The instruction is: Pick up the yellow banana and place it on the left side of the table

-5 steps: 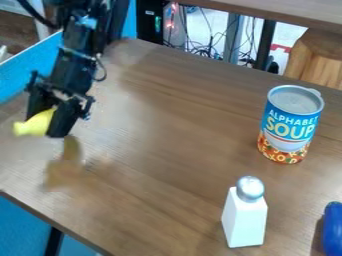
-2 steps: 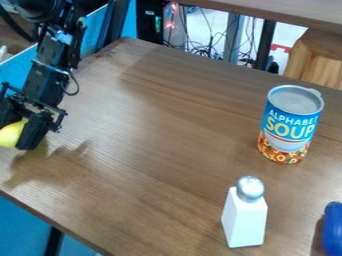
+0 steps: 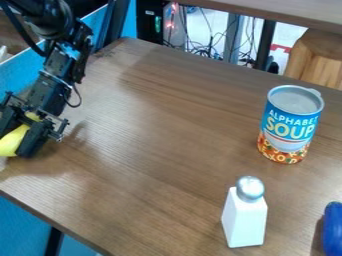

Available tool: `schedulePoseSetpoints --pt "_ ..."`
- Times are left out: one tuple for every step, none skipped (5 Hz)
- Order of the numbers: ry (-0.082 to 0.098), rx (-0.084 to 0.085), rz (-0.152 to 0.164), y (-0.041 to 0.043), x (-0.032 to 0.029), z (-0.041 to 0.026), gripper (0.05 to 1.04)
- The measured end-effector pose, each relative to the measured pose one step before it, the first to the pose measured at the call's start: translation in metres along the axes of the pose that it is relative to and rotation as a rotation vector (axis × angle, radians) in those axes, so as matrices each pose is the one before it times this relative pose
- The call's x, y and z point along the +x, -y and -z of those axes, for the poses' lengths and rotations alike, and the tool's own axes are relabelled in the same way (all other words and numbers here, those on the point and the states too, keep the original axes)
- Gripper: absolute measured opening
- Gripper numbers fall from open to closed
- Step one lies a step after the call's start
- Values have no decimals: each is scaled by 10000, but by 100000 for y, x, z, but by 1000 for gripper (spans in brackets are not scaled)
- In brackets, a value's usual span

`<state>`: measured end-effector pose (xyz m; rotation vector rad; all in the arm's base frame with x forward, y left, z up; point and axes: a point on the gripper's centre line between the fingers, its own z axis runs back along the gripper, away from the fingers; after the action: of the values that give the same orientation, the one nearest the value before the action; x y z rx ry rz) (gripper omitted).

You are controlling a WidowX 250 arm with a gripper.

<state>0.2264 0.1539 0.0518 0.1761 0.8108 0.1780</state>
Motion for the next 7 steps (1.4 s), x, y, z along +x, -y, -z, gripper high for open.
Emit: schedulePoseSetpoints --pt "-35 -112 178 161 -24 -38 935" --pt "446 -367 286 568 -73 -392 987" --pt "1143 -355 131 447 -1912 -1925 989" --pt "1882 203 797 767 -1837 -3139 990" --pt "386 490 1034 2336 228 -1601 990" --pt "924 522 1643 4022 1939 -1583 990" --pt "1082 149 757 4353 2807 -1030 990"
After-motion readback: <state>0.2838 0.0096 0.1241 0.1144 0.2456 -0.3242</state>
